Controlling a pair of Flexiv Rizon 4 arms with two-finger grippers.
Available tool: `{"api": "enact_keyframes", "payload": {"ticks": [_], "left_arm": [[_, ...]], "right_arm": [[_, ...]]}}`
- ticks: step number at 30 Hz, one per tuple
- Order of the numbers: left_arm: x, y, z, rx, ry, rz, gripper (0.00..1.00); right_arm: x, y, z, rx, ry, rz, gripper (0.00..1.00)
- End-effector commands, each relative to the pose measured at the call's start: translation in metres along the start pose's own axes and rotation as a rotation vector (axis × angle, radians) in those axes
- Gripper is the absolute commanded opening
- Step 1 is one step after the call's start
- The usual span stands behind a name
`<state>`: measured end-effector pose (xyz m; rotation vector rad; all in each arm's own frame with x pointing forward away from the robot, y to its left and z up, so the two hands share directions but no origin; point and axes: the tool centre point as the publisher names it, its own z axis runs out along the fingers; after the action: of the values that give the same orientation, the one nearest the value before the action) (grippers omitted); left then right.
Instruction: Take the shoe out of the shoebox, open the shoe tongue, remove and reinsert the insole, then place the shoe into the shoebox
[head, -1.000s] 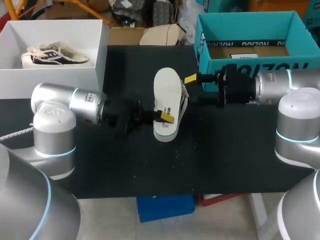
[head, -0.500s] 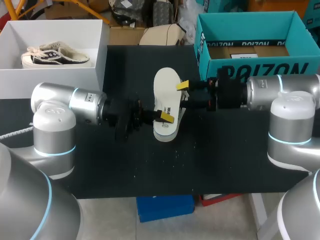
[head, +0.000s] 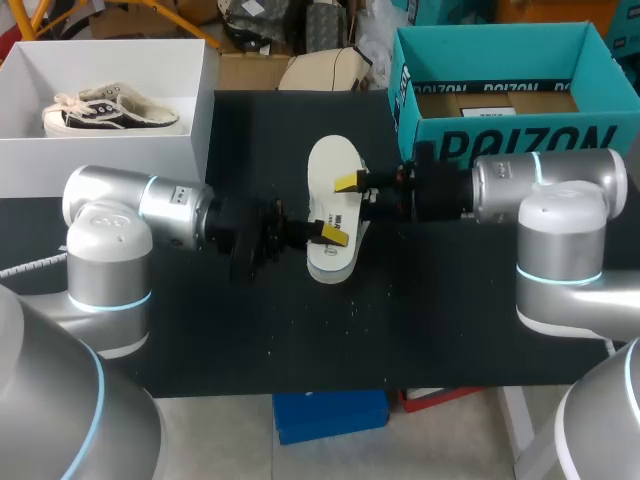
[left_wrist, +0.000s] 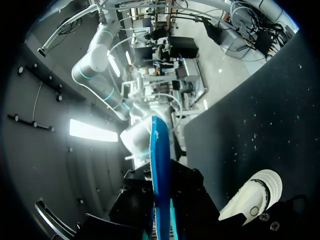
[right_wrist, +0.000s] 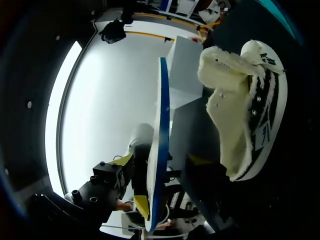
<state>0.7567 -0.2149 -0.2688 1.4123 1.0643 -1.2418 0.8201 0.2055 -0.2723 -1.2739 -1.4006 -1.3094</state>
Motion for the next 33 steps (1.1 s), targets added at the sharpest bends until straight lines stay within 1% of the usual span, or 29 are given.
{"api": "enact_keyframes", "payload": {"ticks": [1, 2, 5, 6, 16, 26, 28, 29, 30, 33], "left_arm": [[0.000, -0.001, 0.001, -0.003, 0.003, 0.002, 0.00], [0.000, -0.001, 0.001, -0.003, 0.003, 0.002, 0.00], [0.000, -0.001, 0.001, -0.003, 0.003, 0.002, 0.00], [0.000, -0.001, 0.001, -0.003, 0.003, 0.002, 0.00], [0.000, -0.001, 0.001, -0.003, 0.003, 0.002, 0.00], [0.000, -0.001, 0.001, -0.003, 0.003, 0.002, 0.00], [0.000, -0.001, 0.001, -0.003, 0.003, 0.002, 0.00], [0.000, -0.001, 0.001, -0.003, 0.003, 0.002, 0.00], [0.000, -0.001, 0.001, -0.003, 0.003, 0.002, 0.00], [0.000, -0.001, 0.001, -0.003, 0.003, 0.002, 0.00]], "right_arm": [[-0.005, 0.002, 0.009, 0.000, 0.003, 0.004, 0.51], [-0.006, 0.002, 0.009, 0.000, 0.002, 0.005, 0.51], [-0.007, 0.004, 0.009, 0.000, 0.000, 0.005, 0.46], [-0.007, 0.004, 0.009, -0.001, -0.001, 0.005, 0.45], [-0.005, 0.010, -0.003, -0.014, -0.011, 0.001, 0.45], [-0.007, 0.009, -0.011, -0.018, -0.019, 0.005, 0.42], [-0.007, 0.009, -0.012, -0.019, -0.019, 0.006, 0.35], [-0.008, 0.008, -0.012, -0.002, -0.021, 0.009, 0.13], [-0.008, 0.007, -0.010, 0.024, -0.036, 0.006, 0.00], [-0.008, 0.007, -0.010, 0.024, -0.036, 0.006, 0.00]]}}
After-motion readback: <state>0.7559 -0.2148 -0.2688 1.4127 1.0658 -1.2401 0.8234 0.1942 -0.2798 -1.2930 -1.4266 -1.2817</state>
